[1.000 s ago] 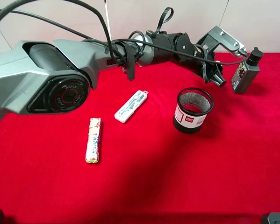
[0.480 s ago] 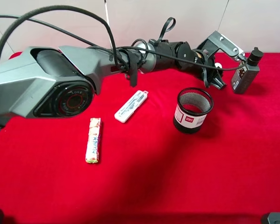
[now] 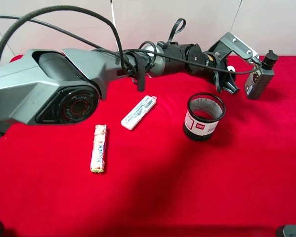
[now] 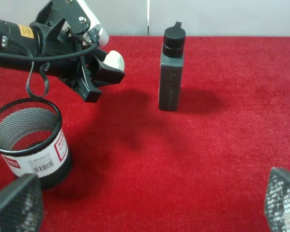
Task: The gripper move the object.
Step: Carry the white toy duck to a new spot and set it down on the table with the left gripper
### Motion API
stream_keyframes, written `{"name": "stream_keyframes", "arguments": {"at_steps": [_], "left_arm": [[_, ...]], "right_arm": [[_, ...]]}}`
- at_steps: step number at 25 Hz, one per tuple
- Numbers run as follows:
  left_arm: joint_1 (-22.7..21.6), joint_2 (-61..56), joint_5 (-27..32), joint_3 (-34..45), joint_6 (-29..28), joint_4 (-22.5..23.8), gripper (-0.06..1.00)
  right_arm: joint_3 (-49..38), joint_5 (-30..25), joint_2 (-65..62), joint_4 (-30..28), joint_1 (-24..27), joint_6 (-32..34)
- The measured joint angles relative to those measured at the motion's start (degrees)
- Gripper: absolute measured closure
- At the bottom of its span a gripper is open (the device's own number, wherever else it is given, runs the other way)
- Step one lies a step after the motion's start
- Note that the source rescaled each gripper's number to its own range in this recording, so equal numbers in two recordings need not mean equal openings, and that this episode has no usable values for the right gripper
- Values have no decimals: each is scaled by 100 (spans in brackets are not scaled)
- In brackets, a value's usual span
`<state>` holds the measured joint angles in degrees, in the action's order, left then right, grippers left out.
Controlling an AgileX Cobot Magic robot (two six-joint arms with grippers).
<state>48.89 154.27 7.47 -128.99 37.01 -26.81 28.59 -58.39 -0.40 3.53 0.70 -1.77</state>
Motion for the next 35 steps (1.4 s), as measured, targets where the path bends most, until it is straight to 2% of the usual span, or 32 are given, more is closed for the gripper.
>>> {"name": "stream_keyframes", "arguments": {"at_steps": [4, 9, 15, 21, 32, 35], "left_arm": [[0, 0, 0, 0, 0, 0, 94], [0, 0, 0, 0, -57, 0, 81], [0, 0, 30, 0, -238, 0, 77], [0, 0, 45, 0, -258, 0, 63], [0, -21, 91, 0, -260, 0, 61], [0, -39, 268, 0, -260, 0, 56]], "right_arm": [[0, 0, 0, 0, 0, 0], [0, 0, 0, 0, 0, 0], [0, 0, 0, 0, 0, 0], [0, 0, 0, 0, 0, 0], [0, 0, 0, -5, 0, 0], [0, 0, 0, -5, 0, 0]]}}
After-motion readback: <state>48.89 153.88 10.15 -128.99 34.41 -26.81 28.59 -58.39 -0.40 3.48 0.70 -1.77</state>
